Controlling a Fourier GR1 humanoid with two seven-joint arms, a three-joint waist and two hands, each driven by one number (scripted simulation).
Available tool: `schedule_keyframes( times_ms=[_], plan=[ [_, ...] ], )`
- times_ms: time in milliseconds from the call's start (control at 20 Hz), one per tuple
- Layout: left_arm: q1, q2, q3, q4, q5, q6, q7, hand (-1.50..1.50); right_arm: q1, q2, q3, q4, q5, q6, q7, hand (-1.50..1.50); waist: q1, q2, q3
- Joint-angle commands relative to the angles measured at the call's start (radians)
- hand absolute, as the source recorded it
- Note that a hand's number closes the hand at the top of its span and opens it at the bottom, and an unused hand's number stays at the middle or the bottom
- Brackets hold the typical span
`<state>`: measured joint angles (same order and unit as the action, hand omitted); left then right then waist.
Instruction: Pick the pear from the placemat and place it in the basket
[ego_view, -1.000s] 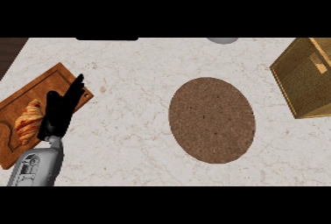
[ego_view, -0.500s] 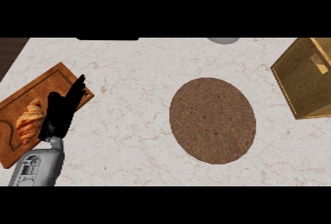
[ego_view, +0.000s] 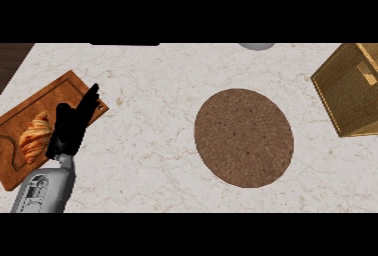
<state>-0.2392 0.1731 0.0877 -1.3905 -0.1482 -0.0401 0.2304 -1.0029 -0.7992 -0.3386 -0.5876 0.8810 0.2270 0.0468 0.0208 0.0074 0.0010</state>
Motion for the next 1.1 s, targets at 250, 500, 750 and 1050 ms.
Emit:
schedule_keyframes(
  times_ms=[250,500,750,1050],
  plan=[
    [-0.006,0.014,0.005,0.021,-0.013,-0.004,0.001,0.0,0.023,0.042,-0.111,0.126,-0.102,-0.116,-0.076,-1.5,-0.003,-0.001,0.0],
    [0.027,-0.001,0.001,0.003,-0.008,-0.001,-0.016,0.0,0.009,0.036,-0.172,0.098,-0.164,-0.197,-0.091,-1.5,-0.009,-0.005,-0.001],
    [0.031,0.018,0.012,-0.004,0.003,-0.021,-0.017,0.0,0.038,-0.003,-0.255,0.124,-0.215,-0.345,-0.145,-1.5,-0.003,-0.002,0.0],
    [0.009,0.034,0.029,-0.017,0.016,-0.03,0.037,0.0,0.059,-0.172,-0.377,0.192,-0.316,-0.266,-0.099,-1.5,-0.01,-0.001,0.001]
  ],
)
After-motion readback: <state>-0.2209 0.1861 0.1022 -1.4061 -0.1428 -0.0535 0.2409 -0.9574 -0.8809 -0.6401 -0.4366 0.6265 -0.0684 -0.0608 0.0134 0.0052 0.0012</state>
